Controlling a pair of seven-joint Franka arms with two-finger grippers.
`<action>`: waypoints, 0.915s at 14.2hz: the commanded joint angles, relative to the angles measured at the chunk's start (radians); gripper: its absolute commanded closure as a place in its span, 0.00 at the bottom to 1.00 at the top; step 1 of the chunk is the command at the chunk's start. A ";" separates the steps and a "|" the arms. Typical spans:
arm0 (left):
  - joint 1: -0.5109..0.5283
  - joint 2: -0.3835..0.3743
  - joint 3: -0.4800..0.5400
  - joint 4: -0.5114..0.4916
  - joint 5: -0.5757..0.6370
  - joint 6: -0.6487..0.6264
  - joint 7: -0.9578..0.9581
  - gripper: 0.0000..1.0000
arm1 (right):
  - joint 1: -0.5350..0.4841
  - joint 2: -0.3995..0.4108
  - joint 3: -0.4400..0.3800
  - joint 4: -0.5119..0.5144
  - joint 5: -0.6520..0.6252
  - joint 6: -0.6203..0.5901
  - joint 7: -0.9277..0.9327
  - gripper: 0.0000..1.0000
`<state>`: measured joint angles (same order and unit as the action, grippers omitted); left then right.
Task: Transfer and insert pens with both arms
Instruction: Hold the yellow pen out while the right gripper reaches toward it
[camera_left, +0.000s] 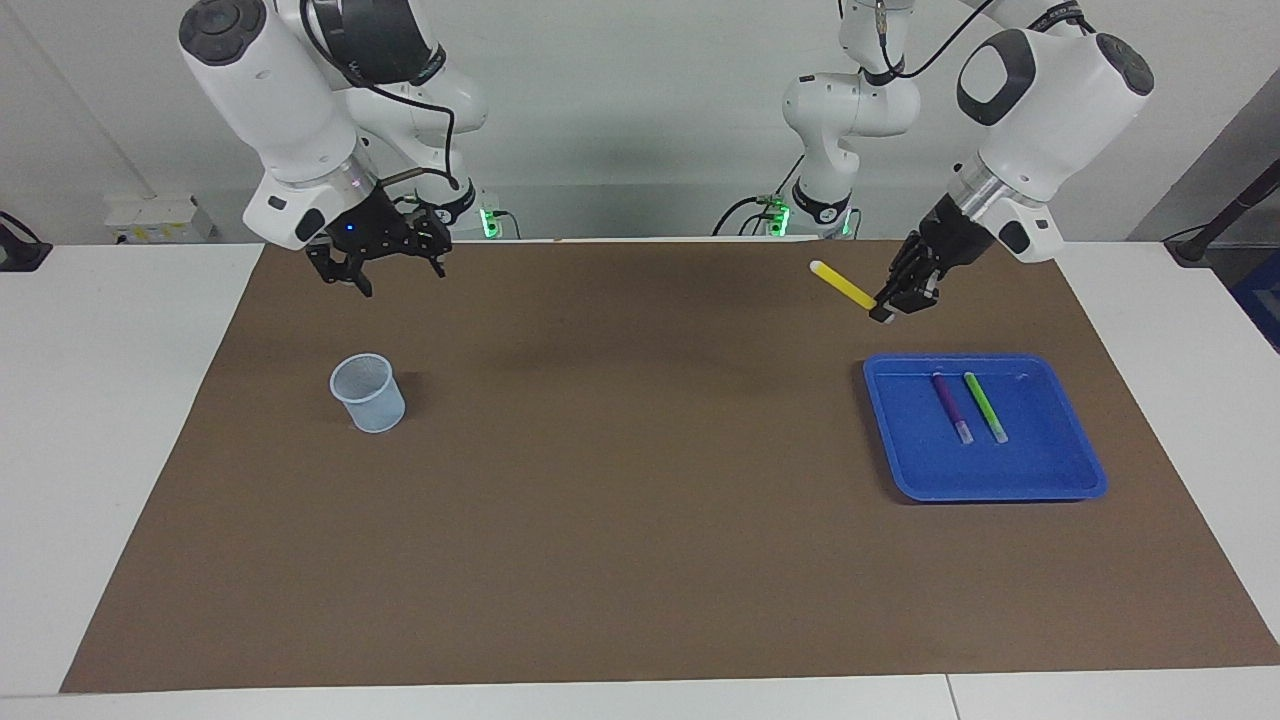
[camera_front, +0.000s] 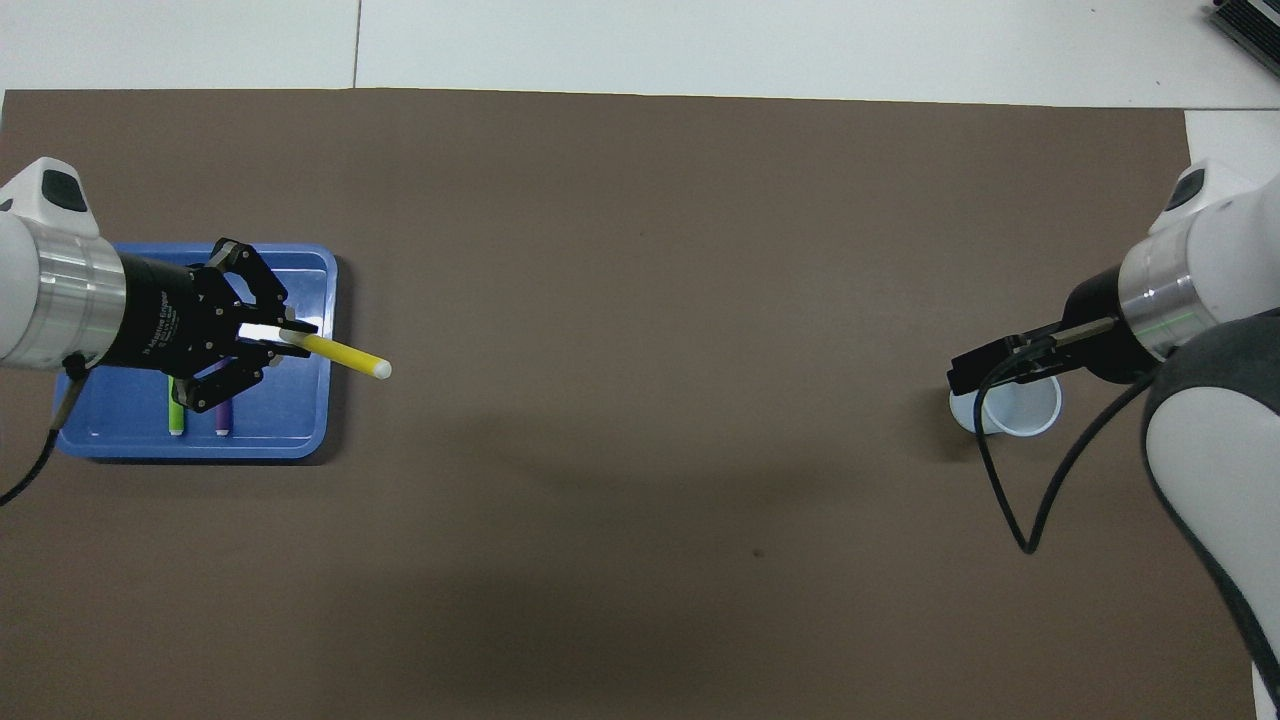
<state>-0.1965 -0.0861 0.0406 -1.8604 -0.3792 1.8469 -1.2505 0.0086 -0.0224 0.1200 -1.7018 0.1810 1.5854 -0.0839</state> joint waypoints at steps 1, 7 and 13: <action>-0.031 -0.038 0.012 -0.014 -0.053 -0.017 -0.102 1.00 | 0.059 -0.057 0.001 -0.093 0.102 0.086 0.115 0.00; -0.057 -0.100 0.007 -0.043 -0.107 -0.023 -0.291 1.00 | 0.280 -0.057 0.001 -0.147 0.345 0.376 0.568 0.00; -0.058 -0.109 -0.011 -0.054 -0.109 0.011 -0.447 1.00 | 0.427 -0.030 0.001 -0.116 0.583 0.623 0.824 0.00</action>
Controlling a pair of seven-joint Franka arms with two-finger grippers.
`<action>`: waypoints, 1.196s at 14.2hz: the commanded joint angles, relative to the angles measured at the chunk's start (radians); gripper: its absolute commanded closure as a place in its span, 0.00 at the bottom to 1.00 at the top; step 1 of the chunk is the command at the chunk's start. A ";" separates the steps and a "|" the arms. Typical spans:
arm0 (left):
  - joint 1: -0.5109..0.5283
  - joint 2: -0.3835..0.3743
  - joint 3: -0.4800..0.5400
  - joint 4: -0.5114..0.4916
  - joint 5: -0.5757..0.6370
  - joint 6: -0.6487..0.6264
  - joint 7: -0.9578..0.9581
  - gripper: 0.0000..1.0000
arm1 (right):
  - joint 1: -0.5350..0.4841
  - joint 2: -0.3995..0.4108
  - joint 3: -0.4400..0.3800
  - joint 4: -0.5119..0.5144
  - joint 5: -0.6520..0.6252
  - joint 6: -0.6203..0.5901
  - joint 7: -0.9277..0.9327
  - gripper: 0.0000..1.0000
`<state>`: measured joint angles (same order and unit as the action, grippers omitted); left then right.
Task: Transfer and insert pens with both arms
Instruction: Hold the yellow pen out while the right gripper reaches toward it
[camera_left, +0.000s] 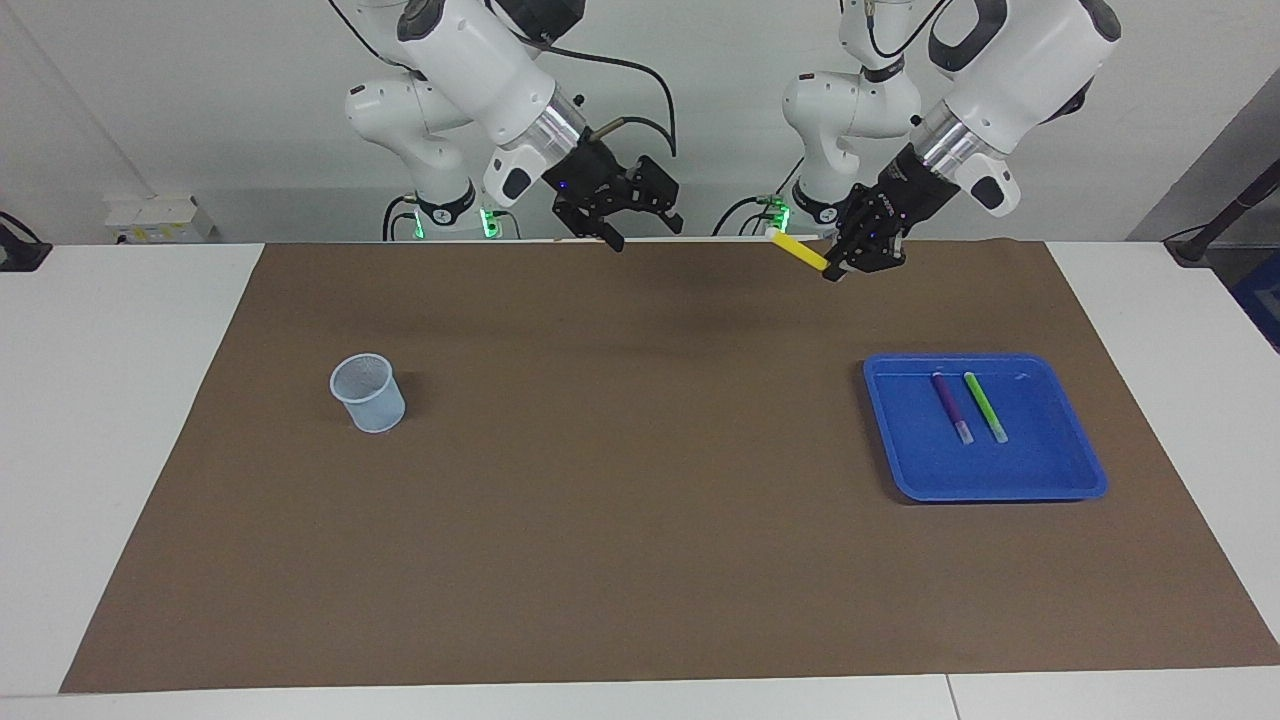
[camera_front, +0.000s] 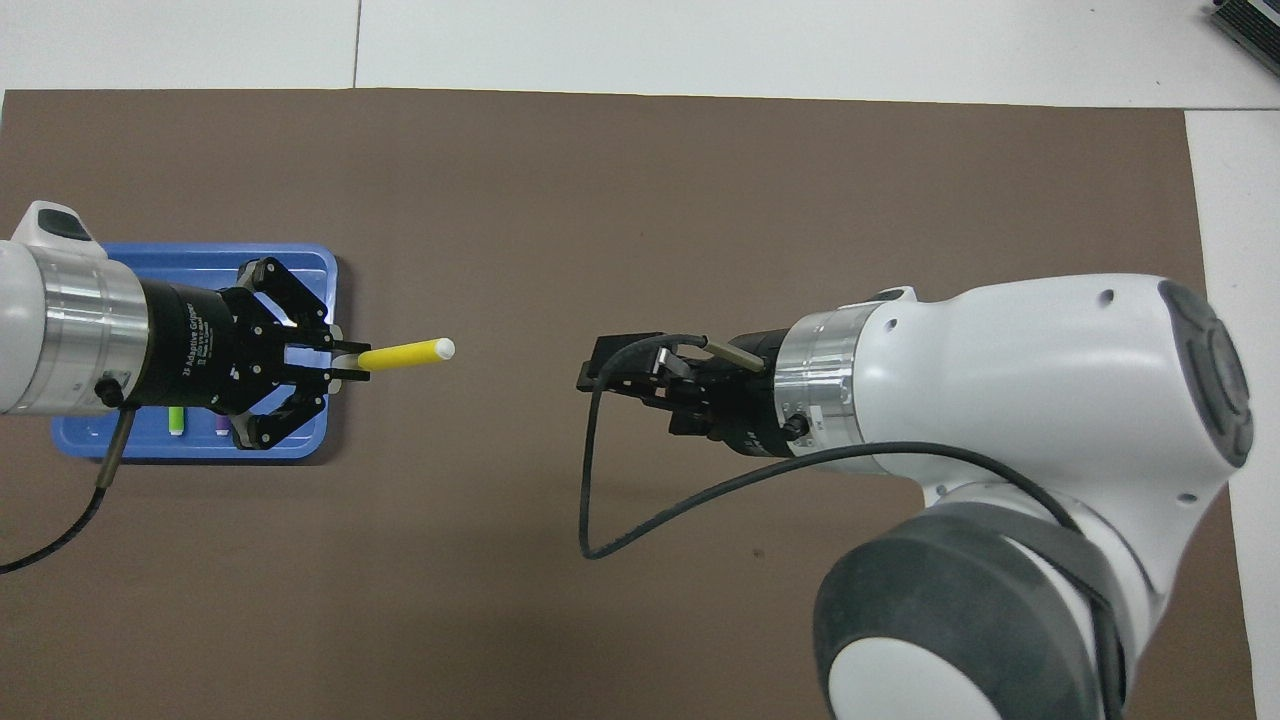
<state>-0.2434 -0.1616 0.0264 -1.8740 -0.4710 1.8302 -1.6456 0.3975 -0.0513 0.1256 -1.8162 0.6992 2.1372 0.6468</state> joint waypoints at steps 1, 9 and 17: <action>-0.011 -0.035 0.001 -0.042 -0.017 0.037 -0.084 1.00 | 0.058 0.005 -0.004 0.015 0.074 0.090 0.126 0.00; -0.011 -0.070 -0.042 -0.097 -0.017 0.080 -0.134 1.00 | 0.185 0.123 0.006 0.077 0.074 0.288 0.168 0.00; -0.019 -0.072 -0.042 -0.097 -0.017 0.075 -0.132 1.00 | 0.165 0.195 0.006 0.135 0.071 0.328 0.152 0.02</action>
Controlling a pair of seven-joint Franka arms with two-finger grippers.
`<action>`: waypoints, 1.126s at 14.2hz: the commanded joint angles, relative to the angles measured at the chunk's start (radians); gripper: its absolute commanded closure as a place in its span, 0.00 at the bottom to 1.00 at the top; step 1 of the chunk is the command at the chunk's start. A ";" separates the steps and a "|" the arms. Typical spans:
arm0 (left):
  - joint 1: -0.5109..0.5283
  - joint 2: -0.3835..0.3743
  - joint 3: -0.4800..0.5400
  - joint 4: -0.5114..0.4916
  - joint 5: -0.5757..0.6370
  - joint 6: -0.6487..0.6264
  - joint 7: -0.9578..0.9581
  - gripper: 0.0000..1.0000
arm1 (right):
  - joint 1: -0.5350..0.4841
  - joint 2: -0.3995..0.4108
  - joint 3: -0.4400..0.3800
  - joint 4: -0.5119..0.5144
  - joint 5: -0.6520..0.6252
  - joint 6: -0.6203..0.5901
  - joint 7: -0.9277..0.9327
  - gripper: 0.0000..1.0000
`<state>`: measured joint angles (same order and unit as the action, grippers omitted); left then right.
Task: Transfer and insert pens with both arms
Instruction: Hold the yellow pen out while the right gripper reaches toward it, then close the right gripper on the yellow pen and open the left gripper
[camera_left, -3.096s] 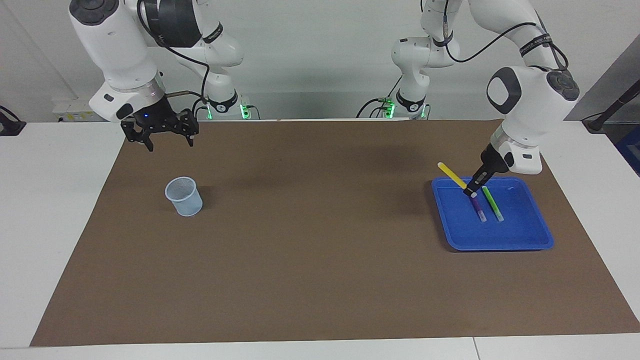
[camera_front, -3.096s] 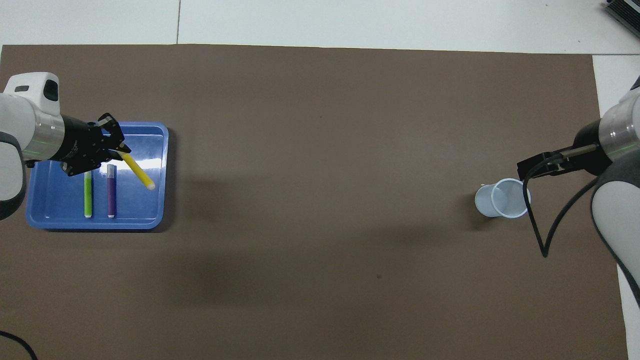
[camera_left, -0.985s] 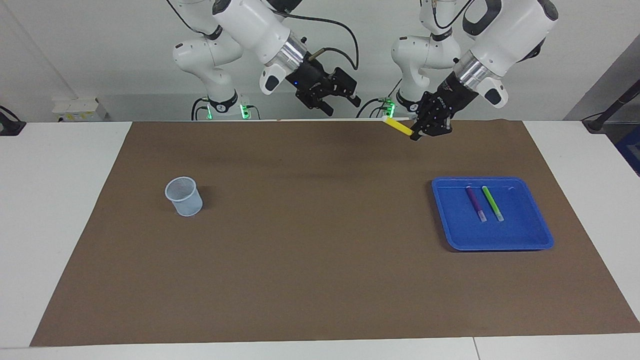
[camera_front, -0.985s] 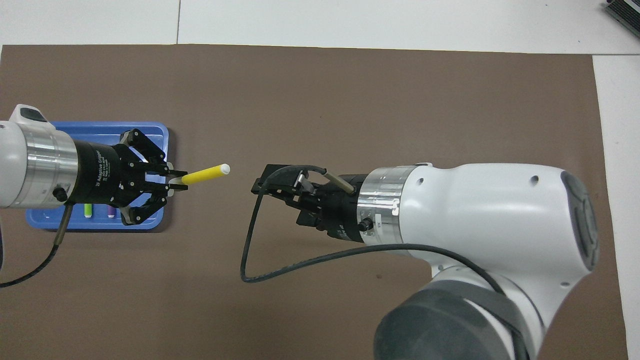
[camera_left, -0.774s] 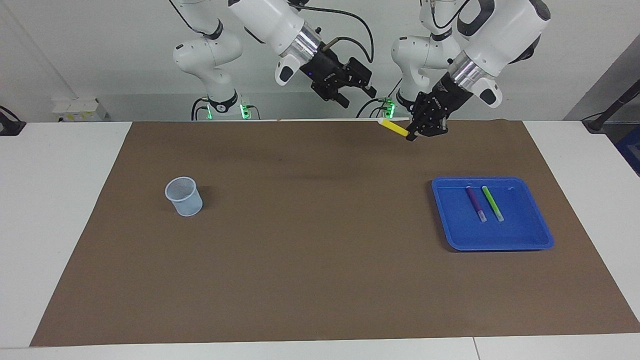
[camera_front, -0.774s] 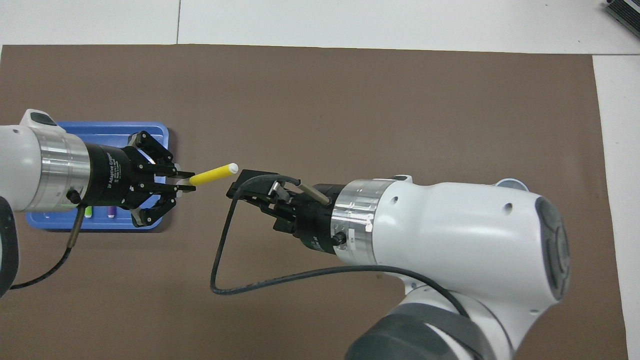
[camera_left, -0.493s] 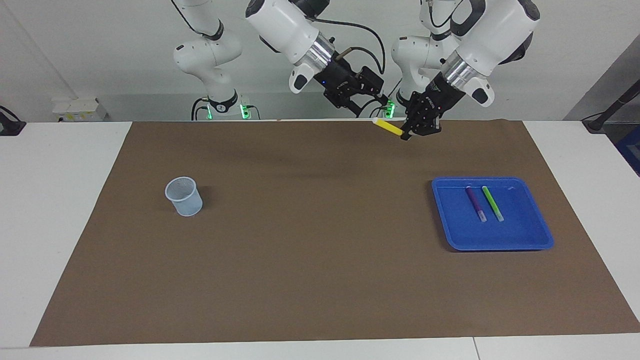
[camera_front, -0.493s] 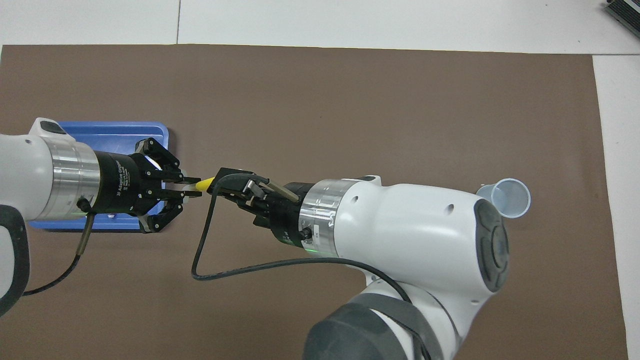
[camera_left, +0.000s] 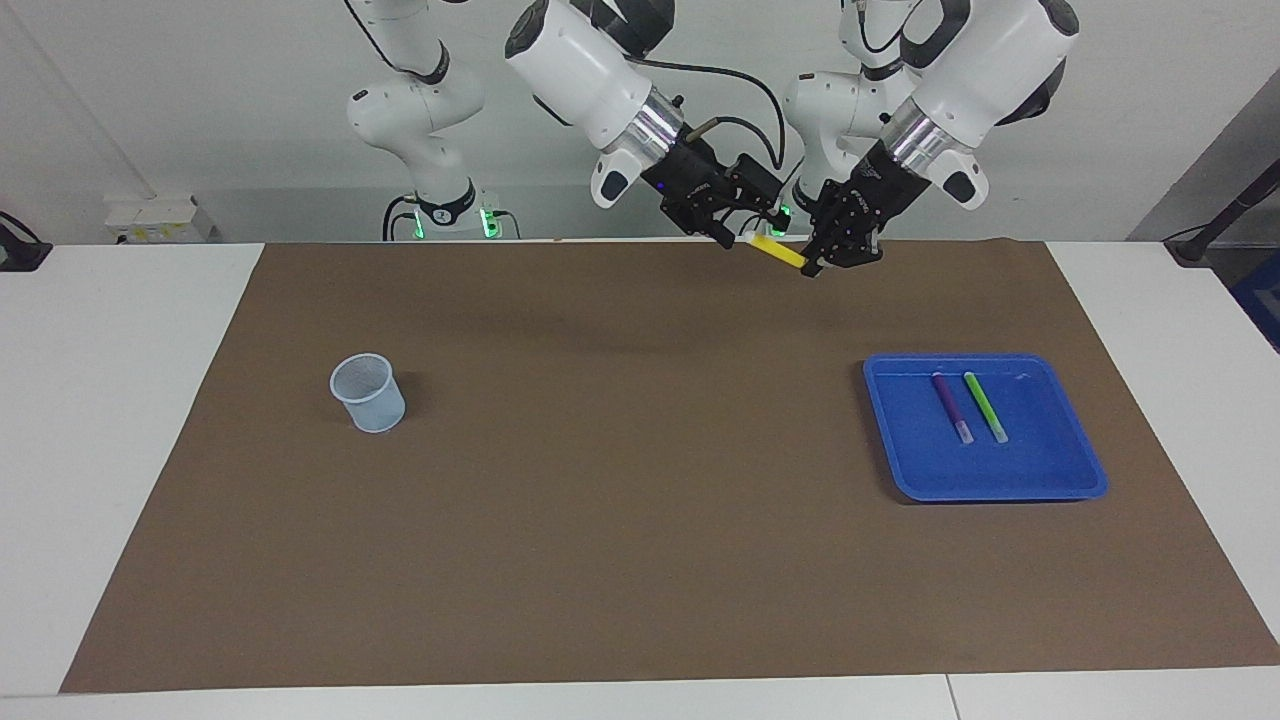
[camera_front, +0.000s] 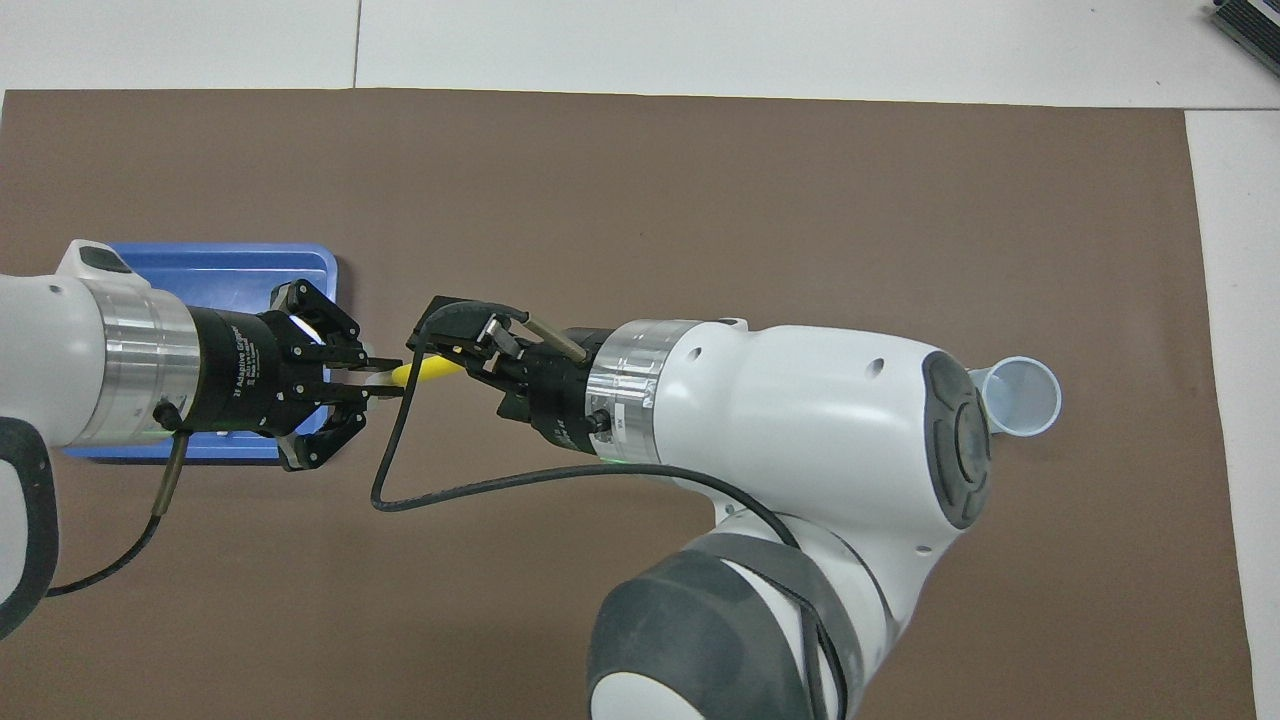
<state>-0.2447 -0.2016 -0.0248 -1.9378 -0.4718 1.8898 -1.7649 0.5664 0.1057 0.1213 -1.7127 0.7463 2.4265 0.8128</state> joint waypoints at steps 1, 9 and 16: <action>-0.018 -0.032 0.009 -0.033 -0.016 0.015 -0.013 1.00 | 0.001 0.045 0.011 0.031 0.025 0.063 -0.014 0.07; -0.018 -0.038 0.009 -0.033 -0.016 0.012 -0.014 1.00 | 0.007 0.058 0.012 0.031 0.027 0.091 -0.012 0.41; -0.018 -0.044 0.009 -0.035 -0.016 0.006 -0.014 1.00 | 0.007 0.048 0.029 0.030 0.027 0.062 -0.012 0.42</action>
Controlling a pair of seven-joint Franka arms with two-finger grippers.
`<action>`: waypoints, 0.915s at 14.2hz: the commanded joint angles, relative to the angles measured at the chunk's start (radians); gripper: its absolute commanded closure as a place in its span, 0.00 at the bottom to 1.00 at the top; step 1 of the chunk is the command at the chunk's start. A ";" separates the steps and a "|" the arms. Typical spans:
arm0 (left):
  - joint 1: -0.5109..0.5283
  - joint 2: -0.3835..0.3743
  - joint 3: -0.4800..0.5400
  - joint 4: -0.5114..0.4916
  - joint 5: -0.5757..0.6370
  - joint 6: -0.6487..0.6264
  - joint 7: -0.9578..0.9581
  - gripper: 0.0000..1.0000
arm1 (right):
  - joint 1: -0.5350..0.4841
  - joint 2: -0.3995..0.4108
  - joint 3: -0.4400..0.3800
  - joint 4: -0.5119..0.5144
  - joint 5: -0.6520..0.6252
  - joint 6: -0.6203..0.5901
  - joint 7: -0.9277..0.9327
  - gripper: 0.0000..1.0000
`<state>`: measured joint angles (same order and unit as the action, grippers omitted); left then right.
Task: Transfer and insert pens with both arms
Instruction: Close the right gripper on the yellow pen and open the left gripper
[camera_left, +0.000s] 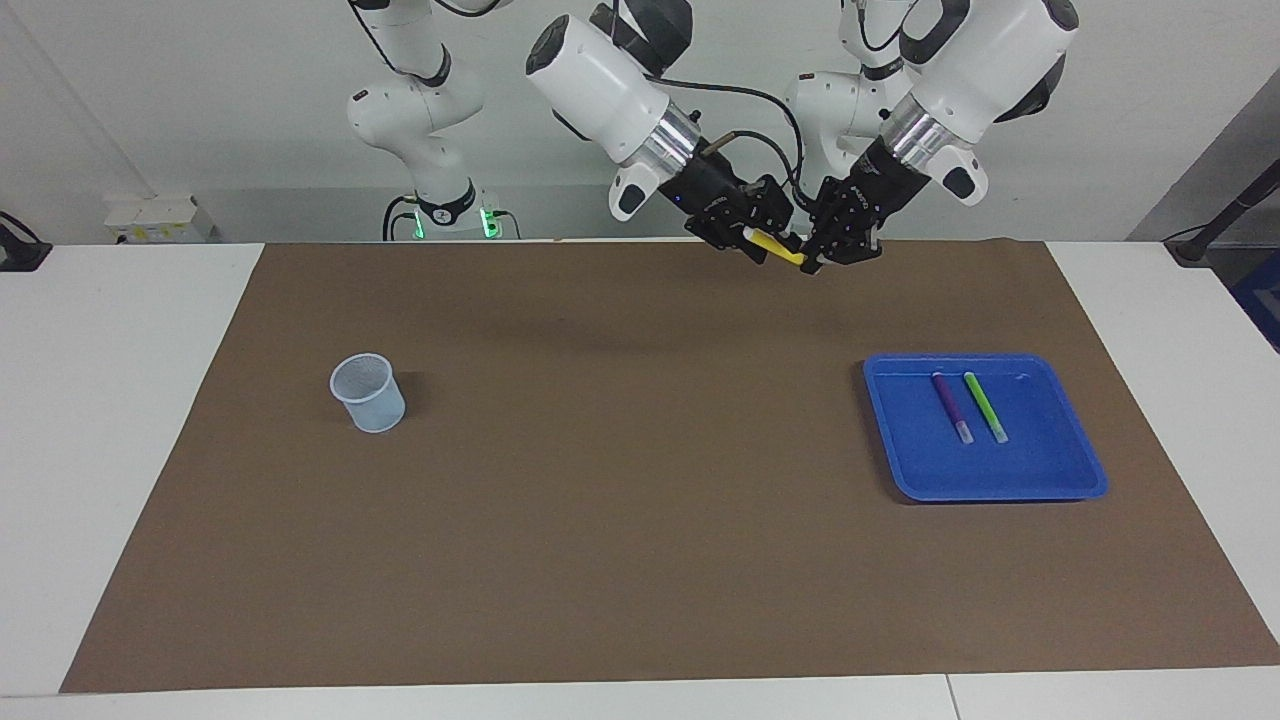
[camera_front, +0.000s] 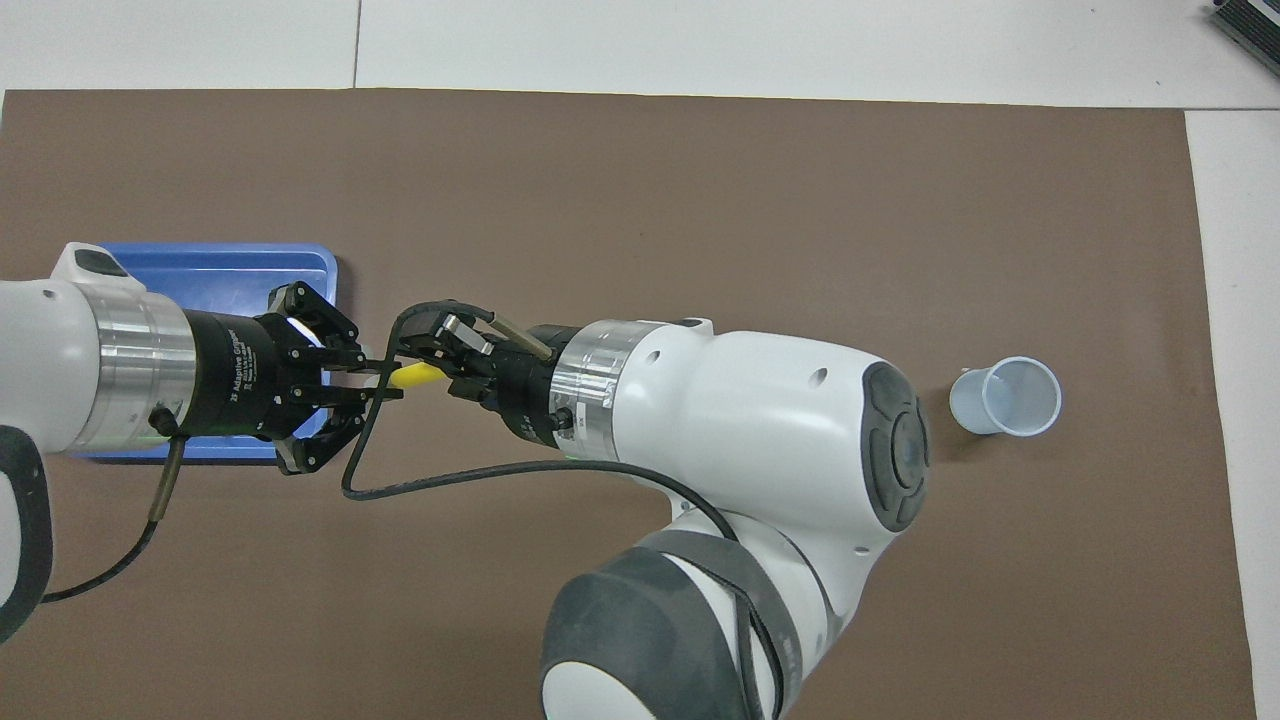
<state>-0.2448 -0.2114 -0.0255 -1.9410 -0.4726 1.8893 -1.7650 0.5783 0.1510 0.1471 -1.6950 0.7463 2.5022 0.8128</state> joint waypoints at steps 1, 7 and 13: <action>-0.017 -0.034 0.010 -0.032 -0.015 0.005 -0.014 1.00 | -0.008 0.002 0.003 0.012 0.027 -0.016 -0.014 0.42; -0.017 -0.039 0.010 -0.036 -0.015 0.007 -0.014 1.00 | -0.009 -0.002 0.003 0.005 0.027 -0.017 -0.034 1.00; -0.017 -0.040 0.010 -0.039 -0.015 0.008 -0.001 0.94 | -0.011 -0.002 0.003 0.006 0.027 -0.031 -0.035 1.00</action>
<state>-0.2447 -0.2206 -0.0235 -1.9464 -0.4726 1.8888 -1.7646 0.5758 0.1510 0.1457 -1.6954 0.7463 2.4895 0.8093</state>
